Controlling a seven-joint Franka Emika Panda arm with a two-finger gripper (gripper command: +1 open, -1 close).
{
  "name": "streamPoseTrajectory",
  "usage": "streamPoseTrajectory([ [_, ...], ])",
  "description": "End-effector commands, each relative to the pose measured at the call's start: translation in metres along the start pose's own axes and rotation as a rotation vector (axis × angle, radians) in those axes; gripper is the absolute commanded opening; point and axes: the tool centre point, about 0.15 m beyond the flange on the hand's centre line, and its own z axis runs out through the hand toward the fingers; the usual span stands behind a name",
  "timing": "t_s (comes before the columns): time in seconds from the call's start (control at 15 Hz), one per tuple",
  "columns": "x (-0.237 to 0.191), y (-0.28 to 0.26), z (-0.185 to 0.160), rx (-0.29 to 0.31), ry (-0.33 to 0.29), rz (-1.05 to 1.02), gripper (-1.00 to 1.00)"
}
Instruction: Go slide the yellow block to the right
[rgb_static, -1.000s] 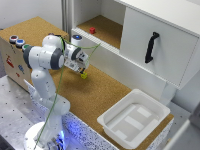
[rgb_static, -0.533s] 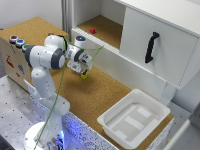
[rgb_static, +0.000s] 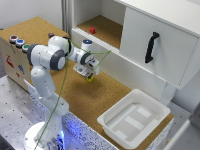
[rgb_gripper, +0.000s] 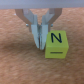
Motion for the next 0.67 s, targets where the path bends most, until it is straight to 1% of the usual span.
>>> streamPoseTrajectory([
  [0.0, 0.001, 0.068, -0.01, -0.119, -0.032, 0.058, -1.0],
  [0.13, 0.004, 0.074, -0.009, -0.119, -0.053, 0.031, -1.0],
  [0.2, 0.006, 0.068, -0.013, -0.13, -0.038, -0.013, -1.0],
  [0.33, 0.005, 0.055, -0.024, -0.084, -0.016, -0.023, -1.0],
  [0.4, 0.002, 0.05, -0.032, -0.035, -0.014, -0.015, 1.0],
  [0.47, -0.002, 0.045, -0.046, -0.023, 0.002, -0.012, 1.0],
  [0.53, -0.007, 0.044, -0.059, 0.002, 0.022, 0.001, 1.0],
  [0.6, -0.011, 0.044, -0.069, -0.003, 0.034, 0.013, 1.0],
])
